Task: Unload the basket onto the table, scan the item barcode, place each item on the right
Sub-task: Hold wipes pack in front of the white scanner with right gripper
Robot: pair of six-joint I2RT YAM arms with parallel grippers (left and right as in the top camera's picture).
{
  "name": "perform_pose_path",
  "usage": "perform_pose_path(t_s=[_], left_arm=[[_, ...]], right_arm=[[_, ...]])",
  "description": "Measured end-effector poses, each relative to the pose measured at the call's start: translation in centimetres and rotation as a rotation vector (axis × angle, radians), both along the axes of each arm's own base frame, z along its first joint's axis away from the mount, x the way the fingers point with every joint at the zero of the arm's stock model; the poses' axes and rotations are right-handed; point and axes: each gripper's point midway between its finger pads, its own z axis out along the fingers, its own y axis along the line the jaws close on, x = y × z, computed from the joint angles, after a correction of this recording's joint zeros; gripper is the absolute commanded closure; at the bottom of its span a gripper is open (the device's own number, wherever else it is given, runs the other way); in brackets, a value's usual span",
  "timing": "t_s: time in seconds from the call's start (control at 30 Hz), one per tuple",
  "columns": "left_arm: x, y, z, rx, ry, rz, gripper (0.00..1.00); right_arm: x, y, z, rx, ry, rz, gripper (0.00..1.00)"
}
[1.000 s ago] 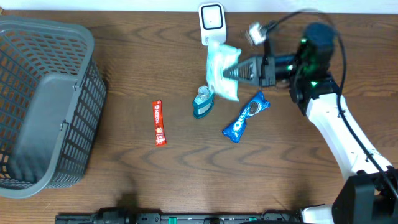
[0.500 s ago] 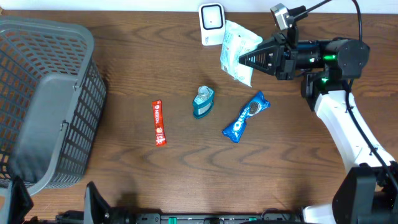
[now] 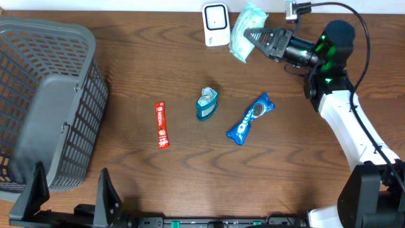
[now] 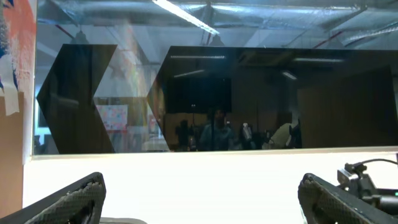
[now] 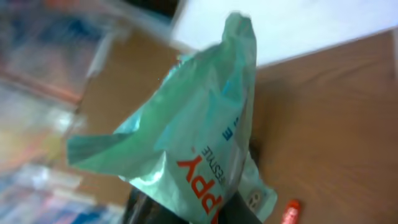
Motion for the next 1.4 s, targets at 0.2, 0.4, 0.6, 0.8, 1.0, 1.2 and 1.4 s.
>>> perform_pose_path(t_s=[0.2, 0.4, 0.6, 0.8, 1.0, 1.2, 1.4], left_arm=[[1.3, 0.0, -1.3, -0.001, 0.039, -0.002, 0.02], [3.3, 0.2, -3.7, -0.006, 0.106, -0.002, 0.01], [5.1, 0.3, -5.6, -0.008, 0.139, -0.002, 0.01], [6.4, 0.4, -7.3, -0.011, 0.176, -0.002, 0.02], [6.5, 0.4, -7.4, -0.011, 0.176, -0.002, 0.02], [6.5, 0.4, -7.4, -0.011, 0.176, -0.002, 0.02], [6.5, 0.4, -7.4, -0.011, 0.177, -0.001, 0.02]], right_arm=[[2.8, -2.1, -4.1, -0.297, -0.003, -0.211, 0.98], [2.8, 0.9, -3.1, -0.673, -0.253, -0.215, 0.99], [2.9, 6.4, -2.5, -0.997, -0.587, -0.23, 0.99], [7.5, 6.7, -6.5, -1.215, -0.626, -0.282, 0.99], [12.9, 7.5, -9.7, -1.326, -0.612, -0.293, 0.99], [16.9, 9.1, -11.1, -1.347, -0.619, -0.315, 0.99], [19.2, 9.5, -14.2, -1.387, -0.61, -0.332, 0.99]])
